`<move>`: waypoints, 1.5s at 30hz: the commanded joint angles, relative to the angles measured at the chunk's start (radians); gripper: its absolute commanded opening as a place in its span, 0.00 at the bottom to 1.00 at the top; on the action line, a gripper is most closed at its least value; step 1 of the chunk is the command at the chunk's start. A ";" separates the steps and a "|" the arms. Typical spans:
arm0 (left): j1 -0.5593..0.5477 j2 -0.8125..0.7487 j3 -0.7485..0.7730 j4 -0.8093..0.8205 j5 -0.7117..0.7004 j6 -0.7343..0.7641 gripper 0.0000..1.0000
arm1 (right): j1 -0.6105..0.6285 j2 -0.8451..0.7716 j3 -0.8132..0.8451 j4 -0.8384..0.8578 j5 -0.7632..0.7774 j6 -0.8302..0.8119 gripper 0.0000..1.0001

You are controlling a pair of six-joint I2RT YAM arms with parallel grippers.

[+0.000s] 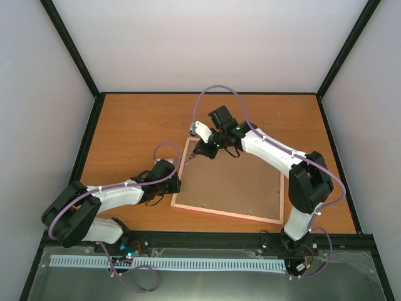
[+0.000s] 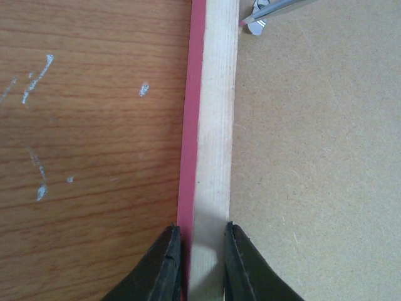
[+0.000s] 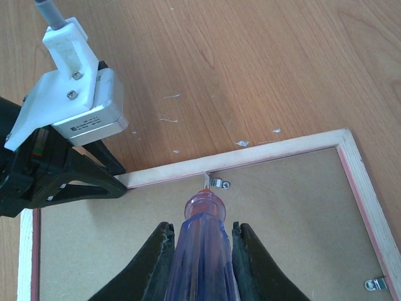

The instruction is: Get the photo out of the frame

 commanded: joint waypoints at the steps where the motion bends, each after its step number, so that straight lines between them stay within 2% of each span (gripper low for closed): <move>1: -0.006 0.026 -0.010 -0.026 0.001 -0.017 0.02 | 0.009 -0.009 0.025 -0.035 0.058 -0.004 0.03; 6: -0.006 0.026 -0.010 -0.026 0.001 -0.017 0.02 | 0.007 -0.042 0.022 -0.069 0.112 0.009 0.03; 18: -0.006 0.028 -0.012 -0.025 0.001 -0.019 0.02 | 0.000 -0.180 -0.010 -0.147 0.124 0.007 0.03; 30: -0.006 0.025 -0.016 -0.018 0.001 -0.019 0.02 | -0.006 -0.416 -0.202 -0.280 0.026 -0.174 0.03; 45: -0.006 0.018 -0.027 -0.004 0.000 -0.019 0.01 | -0.005 -0.421 -0.277 -0.384 -0.143 -0.244 0.03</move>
